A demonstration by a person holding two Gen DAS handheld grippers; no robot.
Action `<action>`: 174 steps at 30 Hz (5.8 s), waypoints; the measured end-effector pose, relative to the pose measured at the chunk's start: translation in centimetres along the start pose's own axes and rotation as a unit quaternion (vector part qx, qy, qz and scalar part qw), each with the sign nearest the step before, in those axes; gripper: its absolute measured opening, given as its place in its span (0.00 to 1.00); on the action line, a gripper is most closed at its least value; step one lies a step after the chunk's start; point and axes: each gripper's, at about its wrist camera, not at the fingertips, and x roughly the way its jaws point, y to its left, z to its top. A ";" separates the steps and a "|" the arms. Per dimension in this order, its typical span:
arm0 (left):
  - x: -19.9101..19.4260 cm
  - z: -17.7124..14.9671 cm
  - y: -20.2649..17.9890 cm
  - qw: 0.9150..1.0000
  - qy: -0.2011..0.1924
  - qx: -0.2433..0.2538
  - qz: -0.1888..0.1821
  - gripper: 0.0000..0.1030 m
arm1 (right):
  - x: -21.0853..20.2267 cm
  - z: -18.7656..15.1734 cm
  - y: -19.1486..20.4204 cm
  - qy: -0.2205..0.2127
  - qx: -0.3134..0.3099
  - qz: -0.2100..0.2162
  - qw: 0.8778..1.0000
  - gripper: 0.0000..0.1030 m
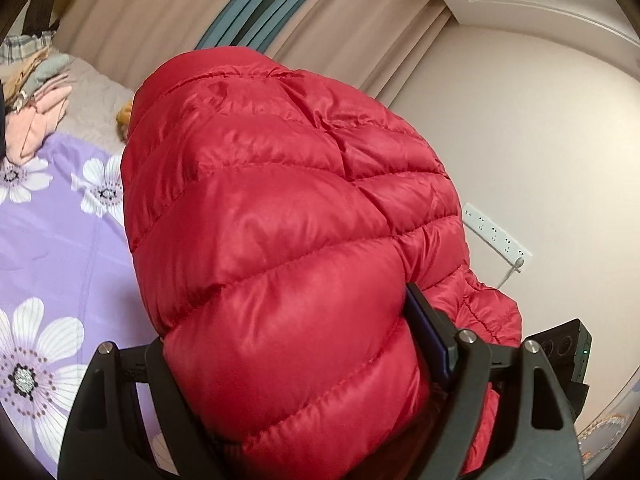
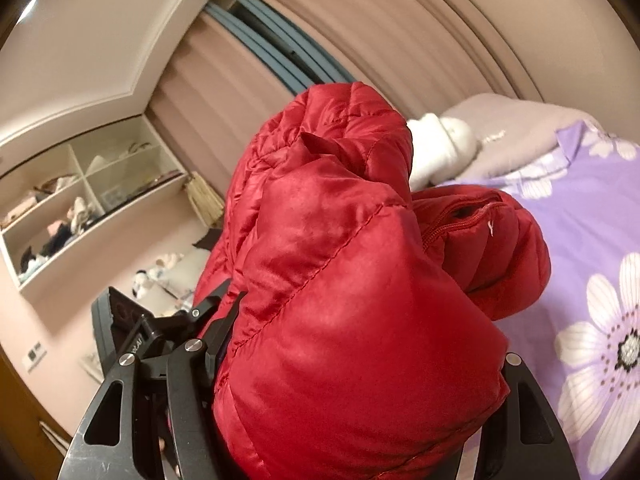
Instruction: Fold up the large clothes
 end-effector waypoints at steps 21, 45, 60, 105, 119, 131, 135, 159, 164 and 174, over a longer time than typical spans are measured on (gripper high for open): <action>-2.2 -0.1 0.2 0.999 -0.025 -0.008 0.036 0.81 | 2.0 0.3 -0.8 0.010 -0.016 0.048 0.999 0.66; -5.1 2.7 7.1 0.994 -0.040 -0.012 0.102 0.81 | 7.8 -0.5 2.2 0.069 -0.041 0.084 0.993 0.66; 9.2 -2.3 23.9 0.973 0.073 -0.067 0.210 0.84 | 21.0 -4.5 -7.5 0.185 -0.043 -0.045 0.981 0.66; 1.7 1.5 22.3 0.916 0.080 -0.001 0.394 0.68 | 17.8 -0.9 -3.0 0.257 -0.112 -0.201 0.939 0.36; -11.8 2.0 4.1 0.946 -0.056 0.098 0.304 1.00 | 2.6 2.9 6.5 0.147 -0.199 -0.168 0.954 0.49; -15.8 0.8 -0.8 0.947 -0.095 0.124 0.280 1.00 | -2.8 2.3 9.2 0.080 -0.247 -0.187 0.948 0.98; -16.4 0.7 -2.0 0.948 -0.099 0.137 0.271 1.00 | -3.3 2.2 9.3 0.075 -0.251 -0.189 0.946 0.98; -16.4 0.2 -3.3 0.941 -0.082 0.154 0.291 1.00 | -4.6 1.5 9.4 0.071 -0.265 -0.215 0.937 0.99; -16.3 0.3 -3.1 0.948 -0.073 0.143 0.275 1.00 | -4.4 1.5 9.3 0.075 -0.264 -0.220 0.936 0.99; -15.5 -0.5 -3.5 0.939 -0.066 0.174 0.288 1.00 | -4.1 1.2 9.3 0.082 -0.269 -0.229 0.932 0.99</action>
